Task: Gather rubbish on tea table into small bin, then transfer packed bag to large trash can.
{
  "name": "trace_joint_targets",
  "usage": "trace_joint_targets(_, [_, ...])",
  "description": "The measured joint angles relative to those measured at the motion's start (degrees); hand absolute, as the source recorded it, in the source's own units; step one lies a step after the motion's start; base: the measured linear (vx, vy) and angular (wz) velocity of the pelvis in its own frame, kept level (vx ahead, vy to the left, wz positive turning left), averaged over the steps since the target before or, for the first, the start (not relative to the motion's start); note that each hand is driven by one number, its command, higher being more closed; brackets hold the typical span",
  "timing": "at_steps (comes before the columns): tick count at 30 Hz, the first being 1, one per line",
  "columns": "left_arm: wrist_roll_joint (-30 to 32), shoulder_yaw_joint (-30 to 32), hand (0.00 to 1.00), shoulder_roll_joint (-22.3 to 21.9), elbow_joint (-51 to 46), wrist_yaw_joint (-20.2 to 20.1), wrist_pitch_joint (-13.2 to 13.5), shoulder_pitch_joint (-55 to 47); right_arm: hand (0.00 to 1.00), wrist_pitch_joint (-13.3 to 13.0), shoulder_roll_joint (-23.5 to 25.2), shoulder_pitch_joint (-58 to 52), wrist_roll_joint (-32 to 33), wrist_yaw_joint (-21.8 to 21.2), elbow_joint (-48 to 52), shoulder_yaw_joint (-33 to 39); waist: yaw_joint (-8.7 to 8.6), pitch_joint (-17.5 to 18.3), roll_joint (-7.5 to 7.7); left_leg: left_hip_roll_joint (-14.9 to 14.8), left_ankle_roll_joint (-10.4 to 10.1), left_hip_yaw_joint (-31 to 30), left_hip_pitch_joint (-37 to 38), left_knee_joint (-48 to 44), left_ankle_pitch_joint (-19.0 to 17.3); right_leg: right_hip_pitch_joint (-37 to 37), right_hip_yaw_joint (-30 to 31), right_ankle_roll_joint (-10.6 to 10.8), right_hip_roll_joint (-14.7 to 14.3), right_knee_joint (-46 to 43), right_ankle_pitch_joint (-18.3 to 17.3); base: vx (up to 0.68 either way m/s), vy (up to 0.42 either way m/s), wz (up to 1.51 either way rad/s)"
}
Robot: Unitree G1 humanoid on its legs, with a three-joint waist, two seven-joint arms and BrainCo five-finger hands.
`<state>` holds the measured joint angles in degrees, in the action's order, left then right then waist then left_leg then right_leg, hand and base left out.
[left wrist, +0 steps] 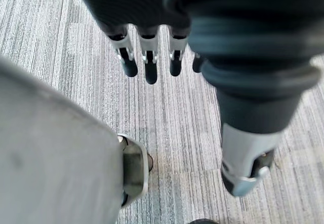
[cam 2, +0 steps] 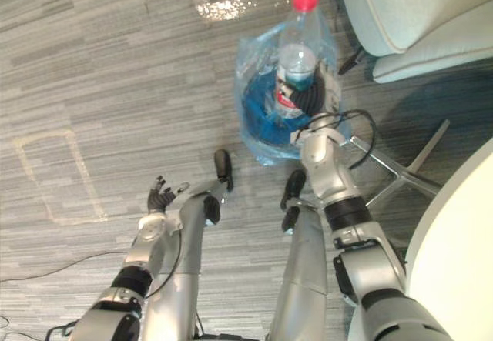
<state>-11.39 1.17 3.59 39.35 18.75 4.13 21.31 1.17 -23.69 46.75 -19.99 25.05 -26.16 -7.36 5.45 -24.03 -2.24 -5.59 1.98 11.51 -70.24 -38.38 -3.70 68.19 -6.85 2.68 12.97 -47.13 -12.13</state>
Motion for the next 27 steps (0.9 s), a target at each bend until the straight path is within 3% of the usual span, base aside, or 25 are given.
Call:
trace_joint_targets(12, [0.0, -0.1, 0.0, 0.7, -0.4, -0.1, 0.2, 0.0, 0.0, 0.4, 0.7, 1.0, 2.1, 0.2, -3.4, 1.4, -0.11, 0.4, 0.1, -1.2, -0.6, -0.3, -1.2, -2.2, -0.6, 1.1, -0.1, -0.9, -0.7, -1.5, -0.6, -0.04, -0.011, -0.03])
trace_joint_targets(21, [0.5, -0.7, 0.0, 1.4, -0.4, -0.1, -0.7, -0.1, 0.0, -0.8, 1.6, -7.0, 0.8, -1.4, 6.7, -1.9, -0.33, 2.1, 1.11, -2.8, -0.5, -0.3, -1.7, -3.1, -0.5, 1.7, -0.1, -1.4, -2.2, -1.6, -0.4, -0.05, -0.017, -0.08])
trace_joint_targets(27, [2.4, -1.1, 0.0, 1.3, 0.4, -0.1, -2.1, -0.6, 0.0, -2.3, 3.5, -14.8, -0.2, -1.9, 13.5, -2.0, -1.57, 2.8, 1.88, -3.6, -0.8, -0.2, 0.8, -3.3, -0.7, -0.9, -0.1, -1.7, -2.9, -0.8, -0.2, -0.05, -0.016, -0.07])
